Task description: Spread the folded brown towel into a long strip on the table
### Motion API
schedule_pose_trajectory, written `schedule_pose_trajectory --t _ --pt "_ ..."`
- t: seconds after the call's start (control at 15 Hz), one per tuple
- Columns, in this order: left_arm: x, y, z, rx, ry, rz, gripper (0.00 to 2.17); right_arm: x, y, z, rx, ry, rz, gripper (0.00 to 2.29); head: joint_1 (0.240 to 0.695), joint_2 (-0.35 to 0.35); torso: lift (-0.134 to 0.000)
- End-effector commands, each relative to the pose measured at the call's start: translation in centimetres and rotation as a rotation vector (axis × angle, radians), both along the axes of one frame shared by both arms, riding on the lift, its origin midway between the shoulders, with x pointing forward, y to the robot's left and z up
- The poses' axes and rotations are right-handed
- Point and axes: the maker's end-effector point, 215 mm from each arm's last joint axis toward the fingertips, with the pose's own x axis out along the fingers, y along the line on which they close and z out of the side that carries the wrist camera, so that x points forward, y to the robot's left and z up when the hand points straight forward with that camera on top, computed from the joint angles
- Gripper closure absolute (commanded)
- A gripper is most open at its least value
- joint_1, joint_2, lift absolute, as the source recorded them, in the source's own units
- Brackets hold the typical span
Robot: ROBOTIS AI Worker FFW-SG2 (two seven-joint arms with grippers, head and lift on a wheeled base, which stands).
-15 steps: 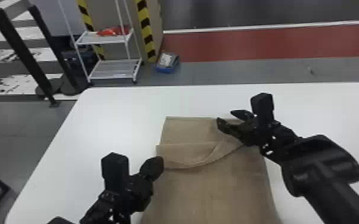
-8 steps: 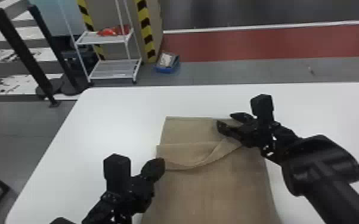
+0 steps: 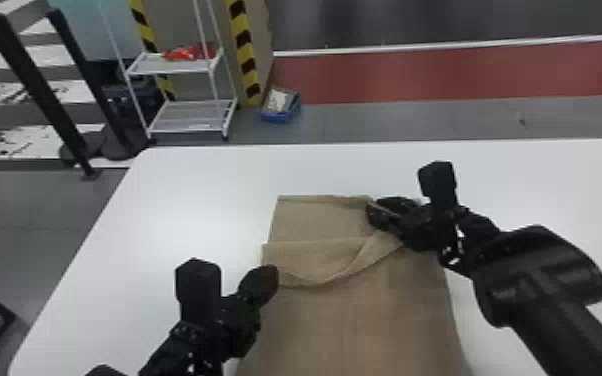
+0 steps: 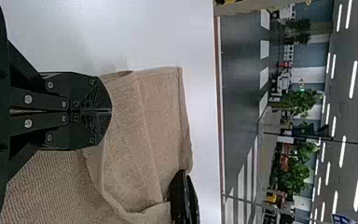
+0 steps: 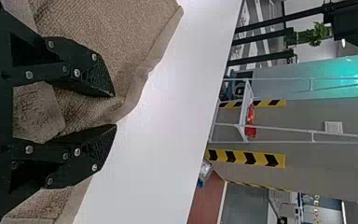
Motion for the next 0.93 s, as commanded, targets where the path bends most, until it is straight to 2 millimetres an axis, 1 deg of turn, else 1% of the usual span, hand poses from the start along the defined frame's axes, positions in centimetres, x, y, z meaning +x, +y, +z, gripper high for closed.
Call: schedule_pose_trajectory --t 0.0,0.07,0.13,0.2,0.33,0.47,0.53,0.67,0.8,0.87 --pt "0.0 -0.2 0.3 -0.001 -0.004 -0.002 1.38 0.0 -0.2 0.7 0.009 -0.011 -0.005 1.07 0.695 0.139 -0.123" --pt "0.0 -0.2 0.3 0.0 -0.004 -0.003 1.38 -0.2 -0.4 0.9 0.016 -0.016 -0.011 1.24 0.695 0.137 -0.123" --pt "-0.1 -0.2 0.3 0.0 -0.004 -0.002 1.38 -0.2 -0.6 2.0 0.032 -0.045 -0.02 1.35 0.695 0.135 -0.123" --pt "-0.1 -0.2 0.3 0.001 -0.004 -0.001 1.38 -0.4 -1.2 2.6 0.046 -0.064 -0.034 1.46 0.695 0.133 -0.123" --pt "-0.2 -0.3 0.6 0.004 -0.01 -0.003 1.38 -0.8 -2.6 5.4 0.06 -0.126 -0.059 1.47 0.695 0.129 -0.123" --pt "-0.3 -0.3 0.8 0.006 -0.014 -0.003 1.38 -1.2 -5.7 7.0 0.047 -0.154 -0.118 1.47 0.695 0.119 -0.123" --pt "-0.3 -0.4 0.8 0.006 -0.014 -0.003 1.38 -1.4 -7.7 7.0 0.031 -0.144 -0.152 1.47 0.695 0.11 -0.123" --pt "-0.3 -0.5 1.1 0.004 -0.019 -0.005 1.38 -2.8 -11.7 6.0 -0.036 -0.107 -0.221 1.47 0.695 0.066 -0.123" --pt "-0.3 -0.6 1.3 0.001 -0.023 -0.005 1.38 -5.4 -16.1 4.5 -0.093 -0.065 -0.313 1.47 0.695 0.031 -0.123" --pt "-0.4 -0.7 1.3 0.0 -0.023 -0.006 1.38 -6.8 -17.6 3.8 -0.105 -0.052 -0.344 1.47 0.695 0.014 -0.123"
